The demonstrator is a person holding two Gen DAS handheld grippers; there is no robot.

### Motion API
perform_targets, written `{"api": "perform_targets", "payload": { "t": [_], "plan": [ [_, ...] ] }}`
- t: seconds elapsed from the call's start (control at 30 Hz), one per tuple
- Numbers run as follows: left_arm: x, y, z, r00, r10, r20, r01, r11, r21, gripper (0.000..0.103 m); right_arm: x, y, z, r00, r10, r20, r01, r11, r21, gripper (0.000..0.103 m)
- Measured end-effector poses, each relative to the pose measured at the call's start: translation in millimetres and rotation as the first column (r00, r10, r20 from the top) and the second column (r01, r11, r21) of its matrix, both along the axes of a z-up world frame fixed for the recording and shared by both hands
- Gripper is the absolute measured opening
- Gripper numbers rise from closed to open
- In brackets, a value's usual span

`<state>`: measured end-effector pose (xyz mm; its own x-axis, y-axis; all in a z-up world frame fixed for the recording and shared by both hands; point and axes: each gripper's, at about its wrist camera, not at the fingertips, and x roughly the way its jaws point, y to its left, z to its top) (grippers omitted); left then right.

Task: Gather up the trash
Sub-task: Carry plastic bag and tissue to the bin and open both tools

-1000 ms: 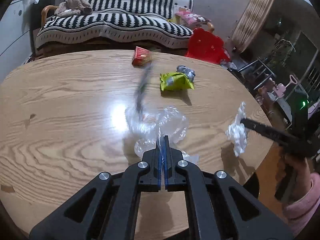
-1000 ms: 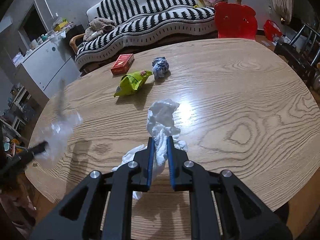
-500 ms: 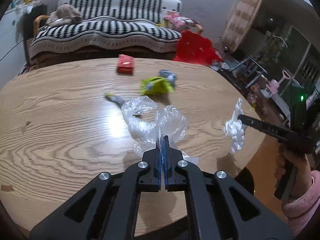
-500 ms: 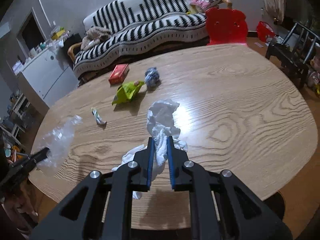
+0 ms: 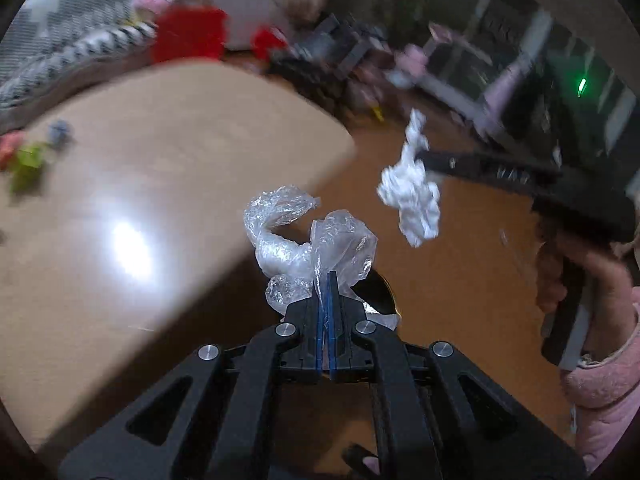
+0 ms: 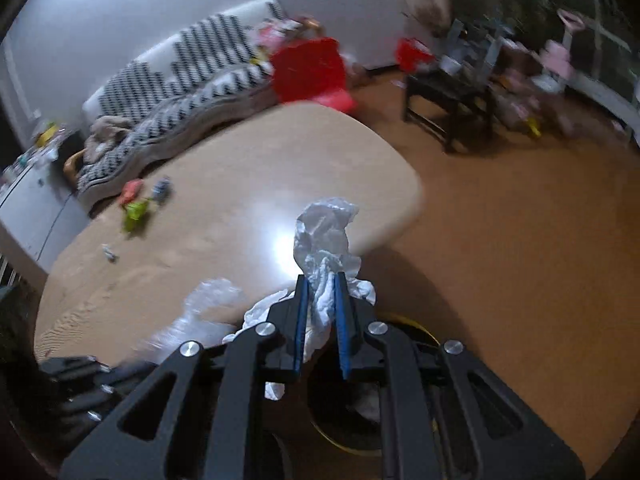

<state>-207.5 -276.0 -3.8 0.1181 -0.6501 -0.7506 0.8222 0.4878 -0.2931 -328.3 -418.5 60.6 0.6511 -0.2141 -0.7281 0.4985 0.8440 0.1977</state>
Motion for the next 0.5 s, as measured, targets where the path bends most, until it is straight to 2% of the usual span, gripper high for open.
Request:
{"api": "perform_targets", "payload": {
  "t": [0.03, 0.23, 0.4, 0.5],
  "plan": [
    [-10, -19, -18, 0.999, -0.033, -0.026, 0.034, 0.999, 0.022, 0.0, -13, -9, -14, 1.0, -0.02, -0.019, 0.02, 1.0, 0.02, 0.014],
    [-40, -75, -81, 0.991, -0.103, -0.085, 0.113, 0.984, 0.134, 0.0, -58, -51, -96, 0.988, -0.097, -0.118, 0.114, 0.983, 0.142, 0.014],
    [-47, -89, -109, 0.988, -0.099, -0.118, 0.12, 0.974, 0.192, 0.0, -67, -69, -133, 0.981, -0.118, -0.154, 0.148, 0.969, 0.196, 0.014],
    [-40, -89, -120, 0.987, -0.087, -0.132, 0.114, 0.971, 0.211, 0.0, -63, -72, -145, 0.979, -0.114, -0.171, 0.149, 0.966, 0.21, 0.014]
  ]
}}
